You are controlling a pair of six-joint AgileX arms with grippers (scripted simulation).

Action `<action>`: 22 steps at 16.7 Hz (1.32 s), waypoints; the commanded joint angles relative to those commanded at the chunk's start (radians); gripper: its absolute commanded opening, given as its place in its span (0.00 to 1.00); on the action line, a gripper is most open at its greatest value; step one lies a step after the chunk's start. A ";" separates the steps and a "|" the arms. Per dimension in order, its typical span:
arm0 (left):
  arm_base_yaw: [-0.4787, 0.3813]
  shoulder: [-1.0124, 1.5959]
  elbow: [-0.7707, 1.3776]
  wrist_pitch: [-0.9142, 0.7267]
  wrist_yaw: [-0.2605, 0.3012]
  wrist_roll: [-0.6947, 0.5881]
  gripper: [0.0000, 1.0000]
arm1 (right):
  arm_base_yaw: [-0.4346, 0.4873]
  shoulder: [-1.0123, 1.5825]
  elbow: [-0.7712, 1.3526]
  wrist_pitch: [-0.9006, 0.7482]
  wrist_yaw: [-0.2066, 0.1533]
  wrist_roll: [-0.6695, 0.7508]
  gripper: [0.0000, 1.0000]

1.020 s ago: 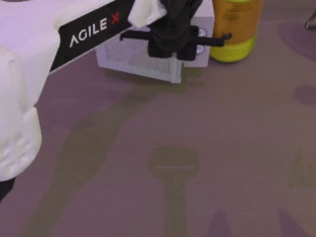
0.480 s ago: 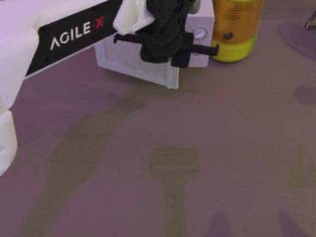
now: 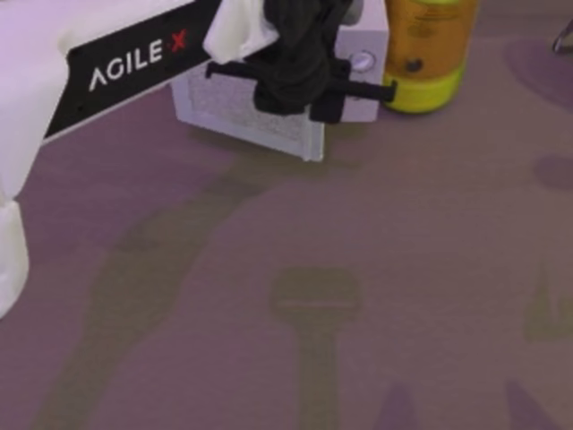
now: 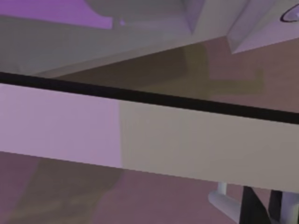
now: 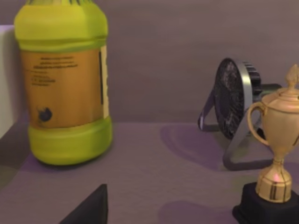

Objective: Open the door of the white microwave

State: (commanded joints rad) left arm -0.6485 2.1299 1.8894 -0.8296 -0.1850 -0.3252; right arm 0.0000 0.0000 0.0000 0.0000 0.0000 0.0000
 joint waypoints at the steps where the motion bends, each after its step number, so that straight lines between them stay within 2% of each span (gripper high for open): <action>1: 0.000 0.000 0.000 0.000 0.000 0.000 0.00 | 0.000 0.000 0.000 0.000 0.000 0.000 1.00; 17: 0.000 0.000 0.000 0.000 0.000 0.000 0.00 | 0.000 0.000 0.000 0.000 0.000 0.000 1.00; 22: 0.006 -0.041 -0.063 0.030 0.028 0.044 0.00 | 0.000 0.000 0.000 0.000 0.000 0.000 1.00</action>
State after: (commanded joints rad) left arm -0.6426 2.0884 1.8267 -0.7994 -0.1571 -0.2814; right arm 0.0000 0.0000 0.0000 0.0000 0.0000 0.0000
